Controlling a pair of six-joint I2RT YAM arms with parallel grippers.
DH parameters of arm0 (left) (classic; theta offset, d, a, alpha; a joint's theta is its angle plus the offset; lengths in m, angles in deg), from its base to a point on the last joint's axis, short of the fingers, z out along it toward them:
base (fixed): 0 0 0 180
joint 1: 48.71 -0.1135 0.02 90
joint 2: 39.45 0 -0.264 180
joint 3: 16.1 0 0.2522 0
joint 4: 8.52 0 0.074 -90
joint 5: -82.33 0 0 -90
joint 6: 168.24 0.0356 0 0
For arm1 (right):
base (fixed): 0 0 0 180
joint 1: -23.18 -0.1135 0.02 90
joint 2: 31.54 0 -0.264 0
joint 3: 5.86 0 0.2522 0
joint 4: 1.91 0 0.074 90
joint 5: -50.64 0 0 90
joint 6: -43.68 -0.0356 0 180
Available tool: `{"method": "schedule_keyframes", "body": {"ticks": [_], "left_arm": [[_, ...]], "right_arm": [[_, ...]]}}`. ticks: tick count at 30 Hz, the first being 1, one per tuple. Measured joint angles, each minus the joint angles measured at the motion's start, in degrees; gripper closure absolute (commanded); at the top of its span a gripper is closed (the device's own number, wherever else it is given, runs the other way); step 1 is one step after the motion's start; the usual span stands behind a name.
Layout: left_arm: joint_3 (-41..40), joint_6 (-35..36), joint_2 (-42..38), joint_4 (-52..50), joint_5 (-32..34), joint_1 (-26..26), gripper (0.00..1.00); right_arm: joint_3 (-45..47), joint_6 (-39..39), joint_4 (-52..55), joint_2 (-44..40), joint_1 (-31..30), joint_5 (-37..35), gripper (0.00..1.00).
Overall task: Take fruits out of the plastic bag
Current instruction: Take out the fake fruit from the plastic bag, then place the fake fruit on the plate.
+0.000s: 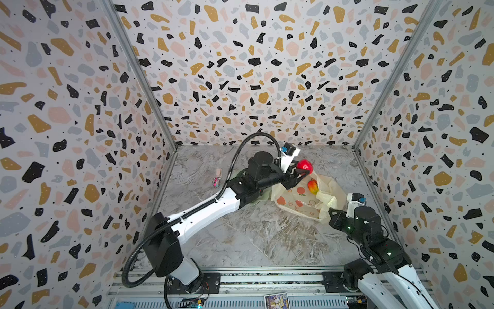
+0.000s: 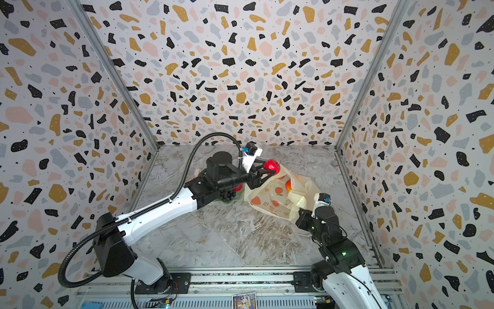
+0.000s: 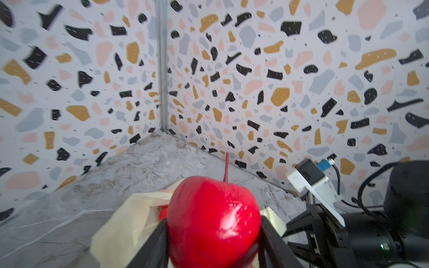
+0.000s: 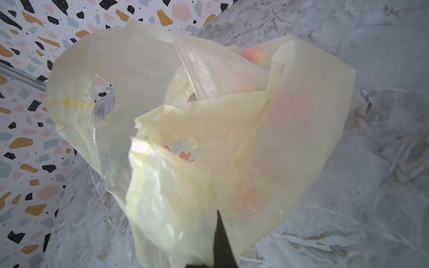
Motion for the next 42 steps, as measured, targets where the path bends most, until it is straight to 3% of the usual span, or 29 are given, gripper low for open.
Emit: {"method": "schedule_keyframes", "body": {"ticks": [8, 13, 34, 42], "left_arm": [[0.0, -0.2, -1.1, -7.0, 11.5, -10.8, 0.74], [-0.7, 0.1, 0.0, -11.2, 15.4, -14.3, 0.74], [-1.2, 2.1, 15.2, -20.0, 20.5, -21.9, 0.75], [2.3, 2.1, 22.1, -21.9, 20.6, -24.4, 0.75]], "right_arm": [[0.3, 0.0, -1.3, 0.1, 0.0, -0.5, 1.0], [0.7, 0.1, -2.2, 1.0, 0.0, -0.5, 1.0], [1.1, 1.4, -2.2, -1.2, 0.0, -1.6, 1.0], [1.2, 1.6, -1.9, -1.2, 0.0, -1.8, 1.0]]}}
